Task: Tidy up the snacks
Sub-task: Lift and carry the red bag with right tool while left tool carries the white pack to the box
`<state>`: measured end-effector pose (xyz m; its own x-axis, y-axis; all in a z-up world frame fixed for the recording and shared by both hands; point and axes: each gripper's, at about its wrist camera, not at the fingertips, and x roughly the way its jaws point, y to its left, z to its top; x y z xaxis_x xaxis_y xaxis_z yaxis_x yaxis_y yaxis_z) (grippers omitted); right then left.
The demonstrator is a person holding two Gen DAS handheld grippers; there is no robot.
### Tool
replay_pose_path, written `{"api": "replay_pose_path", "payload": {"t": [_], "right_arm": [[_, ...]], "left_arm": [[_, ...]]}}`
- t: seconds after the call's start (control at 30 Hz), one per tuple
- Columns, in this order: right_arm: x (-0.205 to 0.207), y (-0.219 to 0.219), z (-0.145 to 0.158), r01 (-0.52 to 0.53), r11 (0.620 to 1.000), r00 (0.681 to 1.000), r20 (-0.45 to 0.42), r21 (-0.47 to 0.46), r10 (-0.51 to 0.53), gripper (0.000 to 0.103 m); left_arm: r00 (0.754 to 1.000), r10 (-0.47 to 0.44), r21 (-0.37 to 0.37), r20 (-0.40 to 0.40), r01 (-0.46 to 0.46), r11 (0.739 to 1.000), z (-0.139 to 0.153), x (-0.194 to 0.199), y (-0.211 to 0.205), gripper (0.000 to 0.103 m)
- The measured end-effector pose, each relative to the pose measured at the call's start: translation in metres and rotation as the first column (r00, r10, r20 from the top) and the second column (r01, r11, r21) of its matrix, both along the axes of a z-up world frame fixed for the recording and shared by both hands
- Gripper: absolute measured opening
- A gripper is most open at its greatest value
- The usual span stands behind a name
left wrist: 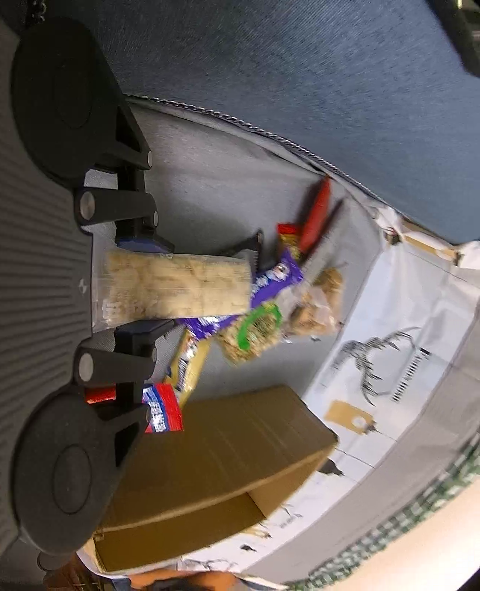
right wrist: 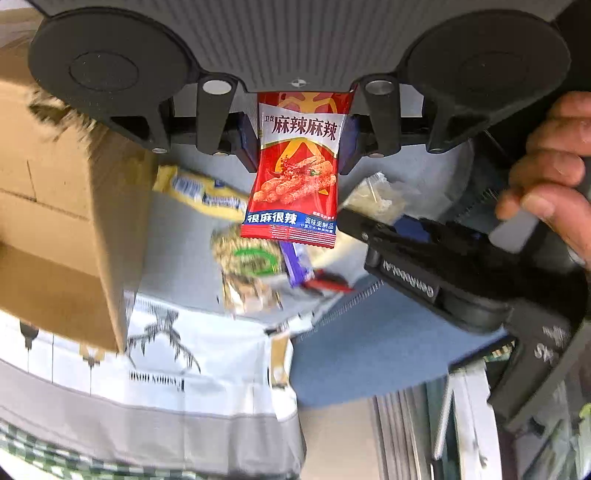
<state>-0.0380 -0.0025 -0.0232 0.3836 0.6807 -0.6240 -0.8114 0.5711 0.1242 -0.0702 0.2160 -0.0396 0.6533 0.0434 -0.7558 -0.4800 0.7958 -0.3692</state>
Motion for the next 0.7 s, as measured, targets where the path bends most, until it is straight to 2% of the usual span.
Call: {"api": "replay_pose_path", "payload": {"t": [0.37, 0.7], "right_arm": [[-0.003, -0.024, 0.035, -0.004, 0.990, 0.995, 0.103, 0.141, -0.011, 0.047], [0.014, -0.043, 0.036, 0.015, 0.980, 0.992, 0.118, 0.197, -0.039, 0.047]], "left_arm": [[0.990, 0.020, 0.023, 0.140, -0.023, 0.999, 0.016, -0.017, -0.003, 0.040], [0.991, 0.012, 0.064, 0.133, -0.020, 0.998, 0.017, -0.012, -0.009, 0.040]]}}
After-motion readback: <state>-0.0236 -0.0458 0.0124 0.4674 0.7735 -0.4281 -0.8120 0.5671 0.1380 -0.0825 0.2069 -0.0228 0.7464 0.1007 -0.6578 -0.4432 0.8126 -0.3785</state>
